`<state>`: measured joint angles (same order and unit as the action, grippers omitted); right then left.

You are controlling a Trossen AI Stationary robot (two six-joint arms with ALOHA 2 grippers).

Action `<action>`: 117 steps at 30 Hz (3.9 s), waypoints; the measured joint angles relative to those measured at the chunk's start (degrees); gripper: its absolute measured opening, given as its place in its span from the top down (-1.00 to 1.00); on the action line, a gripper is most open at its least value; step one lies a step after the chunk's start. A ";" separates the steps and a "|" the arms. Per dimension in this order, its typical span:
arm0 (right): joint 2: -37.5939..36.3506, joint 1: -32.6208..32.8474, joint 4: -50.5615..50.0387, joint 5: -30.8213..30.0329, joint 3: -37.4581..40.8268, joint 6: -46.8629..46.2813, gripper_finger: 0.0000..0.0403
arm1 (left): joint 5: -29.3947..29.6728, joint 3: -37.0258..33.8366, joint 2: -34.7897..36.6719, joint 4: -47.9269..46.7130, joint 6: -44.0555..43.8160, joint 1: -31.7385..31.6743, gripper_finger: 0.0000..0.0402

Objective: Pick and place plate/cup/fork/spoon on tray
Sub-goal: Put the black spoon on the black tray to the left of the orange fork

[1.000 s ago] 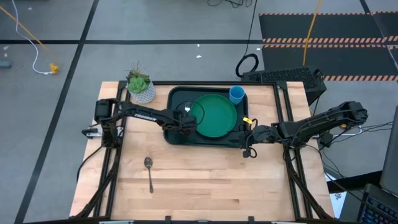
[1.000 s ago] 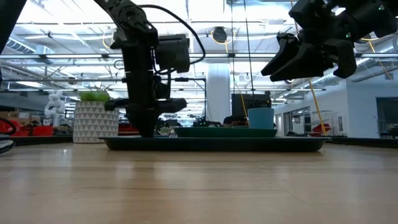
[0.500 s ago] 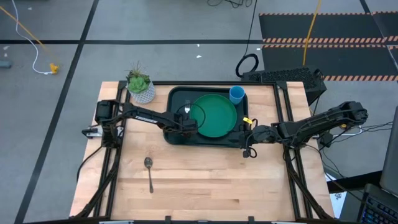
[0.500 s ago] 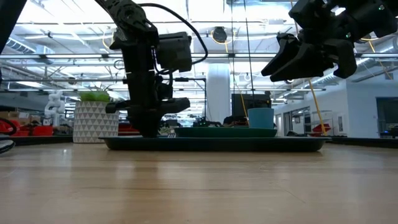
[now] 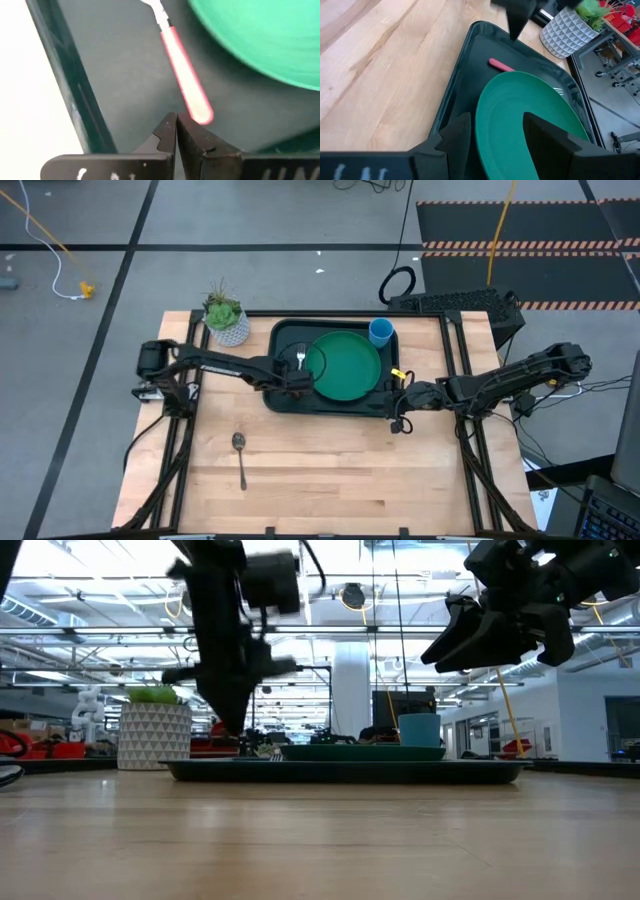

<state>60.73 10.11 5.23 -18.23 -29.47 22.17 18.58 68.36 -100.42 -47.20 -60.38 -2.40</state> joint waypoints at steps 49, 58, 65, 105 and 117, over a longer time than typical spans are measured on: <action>0.02 0.09 17.70 -2.33 0.02 -2.77 0.14 | -10.84 -12.13 7.75 -9.84 -75.07 42.56 0.21; 0.02 0.11 15.56 -2.40 0.02 -5.83 0.14 | -11.34 -18.20 7.75 0.44 -76.25 42.56 0.21; 0.02 0.11 10.96 -2.40 0.02 -8.15 0.14 | -13.92 -19.09 7.75 0.40 -76.45 42.56 0.21; 0.04 2.01 8.09 -2.40 0.02 -11.01 0.14 | -14.06 -21.62 7.80 3.37 -70.48 41.56 0.91; 0.04 2.01 8.04 -2.42 0.02 -11.49 0.14 | -16.17 -20.76 7.68 1.40 -66.90 39.63 0.93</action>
<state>60.77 12.12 13.28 -20.64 -29.45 10.68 2.41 47.59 -92.73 -45.80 -127.29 37.23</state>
